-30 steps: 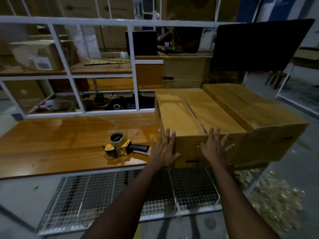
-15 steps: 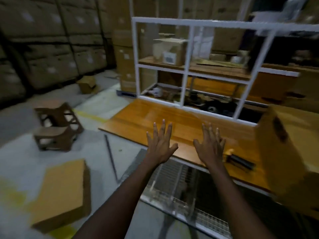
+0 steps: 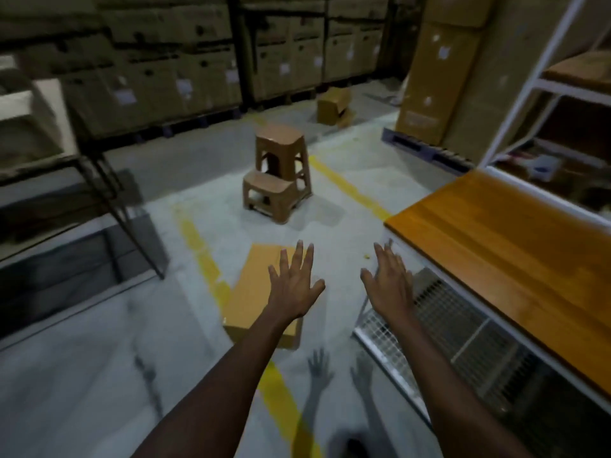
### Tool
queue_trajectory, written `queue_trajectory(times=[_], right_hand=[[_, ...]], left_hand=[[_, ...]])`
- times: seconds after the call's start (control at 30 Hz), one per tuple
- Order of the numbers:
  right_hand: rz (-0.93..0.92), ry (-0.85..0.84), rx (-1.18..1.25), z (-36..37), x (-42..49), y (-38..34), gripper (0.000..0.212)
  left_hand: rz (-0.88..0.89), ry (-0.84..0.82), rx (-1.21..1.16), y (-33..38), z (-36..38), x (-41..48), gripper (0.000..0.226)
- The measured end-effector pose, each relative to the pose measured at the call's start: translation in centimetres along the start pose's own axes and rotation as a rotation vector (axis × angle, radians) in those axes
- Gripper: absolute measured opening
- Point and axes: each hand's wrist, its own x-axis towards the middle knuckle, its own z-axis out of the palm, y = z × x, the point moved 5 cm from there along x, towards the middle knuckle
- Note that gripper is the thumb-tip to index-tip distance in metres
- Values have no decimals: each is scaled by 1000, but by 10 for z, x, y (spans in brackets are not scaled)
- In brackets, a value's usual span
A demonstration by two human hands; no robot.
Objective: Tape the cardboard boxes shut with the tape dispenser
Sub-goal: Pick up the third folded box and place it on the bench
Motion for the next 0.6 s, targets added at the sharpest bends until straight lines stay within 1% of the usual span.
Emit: queue_trajectory(times=[0.17, 0.27, 0.33, 0.47, 0.6], right_hand=[[-35, -141, 47, 110, 85, -34, 63], [-27, -218, 100, 185, 145, -50, 64], [2, -276, 107, 243, 188, -52, 66], [76, -326, 135, 381, 264, -27, 77], [187, -383, 107, 532, 303, 31, 82]], left_hand=[[-111, -86, 19, -108, 32, 57, 79], [-165, -131, 51, -175, 61, 100, 89], [-209, -136, 57, -225, 87, 138, 92], [-255, -134, 48, -326, 157, 223, 86], [-211, -132, 106, -423, 268, 293, 88]])
